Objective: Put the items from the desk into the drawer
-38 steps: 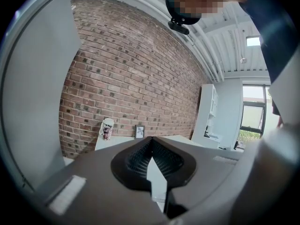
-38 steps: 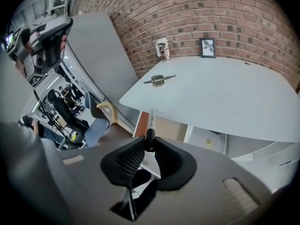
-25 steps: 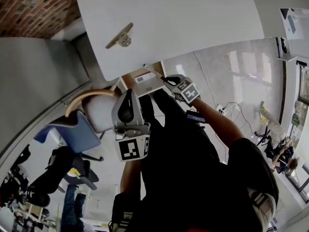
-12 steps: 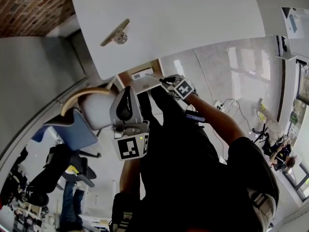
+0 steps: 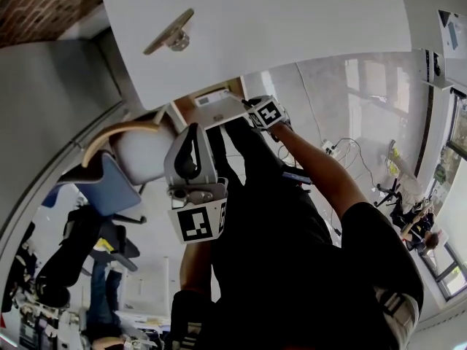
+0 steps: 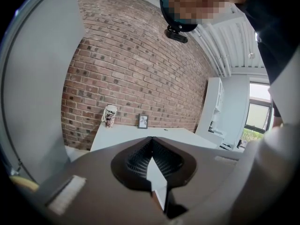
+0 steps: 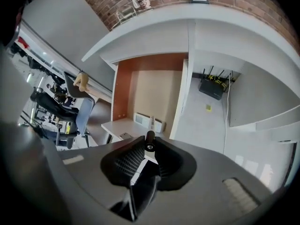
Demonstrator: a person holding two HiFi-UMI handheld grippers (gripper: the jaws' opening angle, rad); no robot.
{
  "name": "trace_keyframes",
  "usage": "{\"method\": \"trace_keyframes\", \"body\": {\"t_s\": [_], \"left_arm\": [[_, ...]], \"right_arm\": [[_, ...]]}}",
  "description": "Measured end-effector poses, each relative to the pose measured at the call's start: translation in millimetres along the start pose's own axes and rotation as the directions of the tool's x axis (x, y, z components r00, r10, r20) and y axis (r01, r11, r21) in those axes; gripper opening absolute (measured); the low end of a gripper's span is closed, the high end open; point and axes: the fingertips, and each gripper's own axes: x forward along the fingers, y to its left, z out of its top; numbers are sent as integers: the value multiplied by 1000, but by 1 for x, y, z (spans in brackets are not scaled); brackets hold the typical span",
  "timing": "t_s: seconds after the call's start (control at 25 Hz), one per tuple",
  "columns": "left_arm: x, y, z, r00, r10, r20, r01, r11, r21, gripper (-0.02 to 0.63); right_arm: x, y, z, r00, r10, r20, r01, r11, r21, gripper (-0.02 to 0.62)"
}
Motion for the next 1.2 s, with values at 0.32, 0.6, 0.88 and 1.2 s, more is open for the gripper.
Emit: {"method": "trace_keyframes", "body": {"t_s": [0.32, 0.6, 0.88, 1.2], "left_arm": [[4, 8, -19, 1000, 13, -19, -13, 1000, -17, 15], [3, 20, -40, 998, 25, -49, -27, 999, -40, 15], [7, 29, -46, 997, 34, -65, -37, 998, -45, 15], [9, 41, -54, 996, 46, -72, -50, 997, -54, 15]], "right_arm": [[44, -21, -16, 997, -51, -60, 59, 988, 141, 71], [61, -37, -17, 992, -108, -60, 118, 971, 206, 71], [74, -31, -20, 992, -101, -74, 116, 961, 250, 71], [89, -23, -42, 992, -81, -98, 105, 954, 280, 71]]}}
